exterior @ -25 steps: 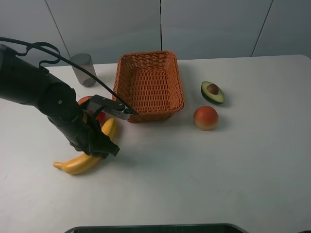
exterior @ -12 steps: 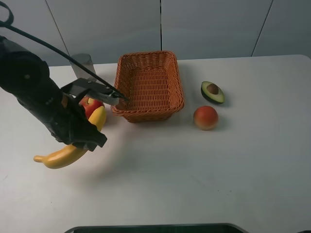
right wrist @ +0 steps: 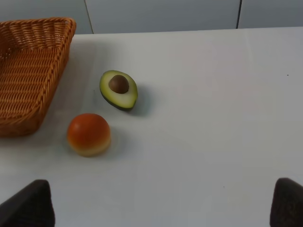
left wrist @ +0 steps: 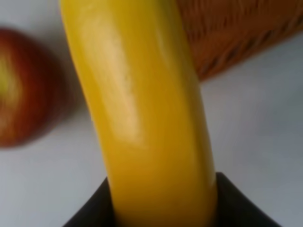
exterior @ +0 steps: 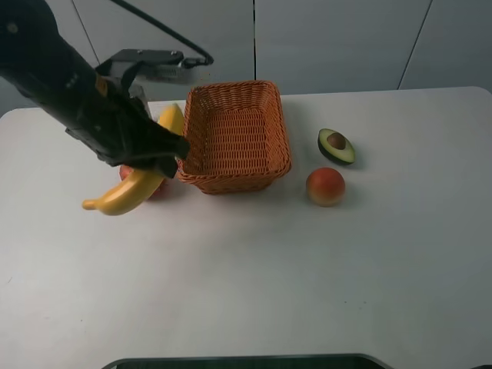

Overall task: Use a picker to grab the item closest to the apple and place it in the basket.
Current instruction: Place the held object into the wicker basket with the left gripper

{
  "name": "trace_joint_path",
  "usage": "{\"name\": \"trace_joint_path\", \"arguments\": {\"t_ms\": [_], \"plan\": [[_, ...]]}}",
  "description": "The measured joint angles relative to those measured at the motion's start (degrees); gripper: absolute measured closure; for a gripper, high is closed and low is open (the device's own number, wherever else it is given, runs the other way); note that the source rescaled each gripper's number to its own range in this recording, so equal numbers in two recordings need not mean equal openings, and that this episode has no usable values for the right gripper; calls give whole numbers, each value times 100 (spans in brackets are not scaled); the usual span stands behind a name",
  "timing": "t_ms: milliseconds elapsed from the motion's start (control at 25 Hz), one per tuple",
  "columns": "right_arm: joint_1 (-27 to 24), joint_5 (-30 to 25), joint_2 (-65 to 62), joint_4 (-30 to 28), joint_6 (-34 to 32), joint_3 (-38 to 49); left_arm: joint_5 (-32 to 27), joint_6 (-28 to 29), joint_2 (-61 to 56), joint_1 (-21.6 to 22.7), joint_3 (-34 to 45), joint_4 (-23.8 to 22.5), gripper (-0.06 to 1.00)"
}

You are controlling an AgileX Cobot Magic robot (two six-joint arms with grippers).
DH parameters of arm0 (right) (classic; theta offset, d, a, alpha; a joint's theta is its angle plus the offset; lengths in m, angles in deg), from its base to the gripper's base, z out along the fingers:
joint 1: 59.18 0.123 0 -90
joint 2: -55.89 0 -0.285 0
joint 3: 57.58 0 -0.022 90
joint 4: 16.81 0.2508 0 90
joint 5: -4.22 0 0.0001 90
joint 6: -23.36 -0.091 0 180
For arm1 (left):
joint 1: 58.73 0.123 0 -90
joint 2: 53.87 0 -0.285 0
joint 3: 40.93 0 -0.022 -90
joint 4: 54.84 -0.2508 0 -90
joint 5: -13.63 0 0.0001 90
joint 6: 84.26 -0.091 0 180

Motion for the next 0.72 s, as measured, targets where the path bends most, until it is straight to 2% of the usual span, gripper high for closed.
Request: {"name": "trace_joint_path", "arguments": {"t_ms": [400,720], "plan": [[0,0,0,0,0,0,152,1333,1434,0,-1884,11,94],[0,0,0,0,0,0,250,1889,2417,0,-2888,22,94]]}}
